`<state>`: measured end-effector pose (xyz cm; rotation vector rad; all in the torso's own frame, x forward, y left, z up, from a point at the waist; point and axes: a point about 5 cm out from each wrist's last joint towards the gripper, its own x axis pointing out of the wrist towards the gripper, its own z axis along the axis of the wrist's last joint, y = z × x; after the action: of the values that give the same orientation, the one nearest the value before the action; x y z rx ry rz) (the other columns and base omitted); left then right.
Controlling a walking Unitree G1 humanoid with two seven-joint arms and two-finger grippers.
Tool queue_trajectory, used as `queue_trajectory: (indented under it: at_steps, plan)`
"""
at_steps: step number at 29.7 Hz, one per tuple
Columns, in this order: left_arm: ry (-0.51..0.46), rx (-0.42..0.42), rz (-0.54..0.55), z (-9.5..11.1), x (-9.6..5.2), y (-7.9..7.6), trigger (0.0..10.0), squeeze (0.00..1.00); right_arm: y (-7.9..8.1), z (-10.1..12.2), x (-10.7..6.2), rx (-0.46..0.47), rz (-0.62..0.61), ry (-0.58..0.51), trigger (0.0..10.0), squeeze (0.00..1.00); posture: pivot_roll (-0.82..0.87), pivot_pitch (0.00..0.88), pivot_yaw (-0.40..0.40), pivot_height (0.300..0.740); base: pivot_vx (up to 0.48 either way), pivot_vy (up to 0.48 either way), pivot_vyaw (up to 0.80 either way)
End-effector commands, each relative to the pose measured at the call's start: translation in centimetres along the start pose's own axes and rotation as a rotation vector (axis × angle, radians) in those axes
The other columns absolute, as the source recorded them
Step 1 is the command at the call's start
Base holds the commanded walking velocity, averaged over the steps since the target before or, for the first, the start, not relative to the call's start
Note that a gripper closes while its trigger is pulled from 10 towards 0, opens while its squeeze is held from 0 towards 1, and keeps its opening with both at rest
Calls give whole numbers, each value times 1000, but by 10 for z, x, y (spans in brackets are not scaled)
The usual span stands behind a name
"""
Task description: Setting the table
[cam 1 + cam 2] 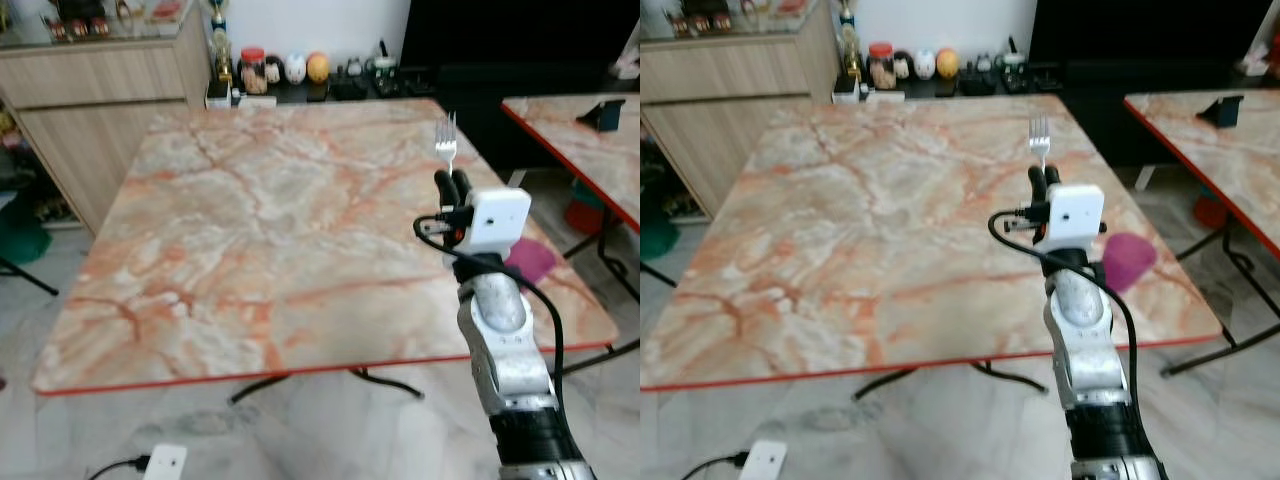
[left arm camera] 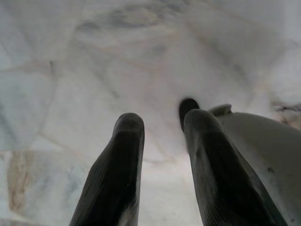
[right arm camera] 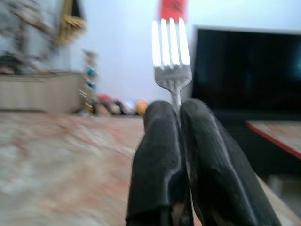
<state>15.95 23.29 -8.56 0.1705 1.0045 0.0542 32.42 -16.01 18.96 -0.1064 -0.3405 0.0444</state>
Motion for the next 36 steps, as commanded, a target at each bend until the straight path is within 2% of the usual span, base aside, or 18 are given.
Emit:
queue_trajectory:
  at_steps: [1,31,36]
  plan:
    - [14,10,-20,-3,0,-7,10000,0,-3,6,2,-4,-10,-16,10000,0,-48,0,21,736,0,-480,0]
    - [14,12,-24,-2,0,-7,10000,0,-10,12,4,-27,-18,-17,10000,0,-52,0,22,736,0,-480,0]
    - [14,12,-22,-2,0,-7,10000,0,-10,14,4,-38,-24,-33,10000,0,-51,0,21,736,0,-480,684]
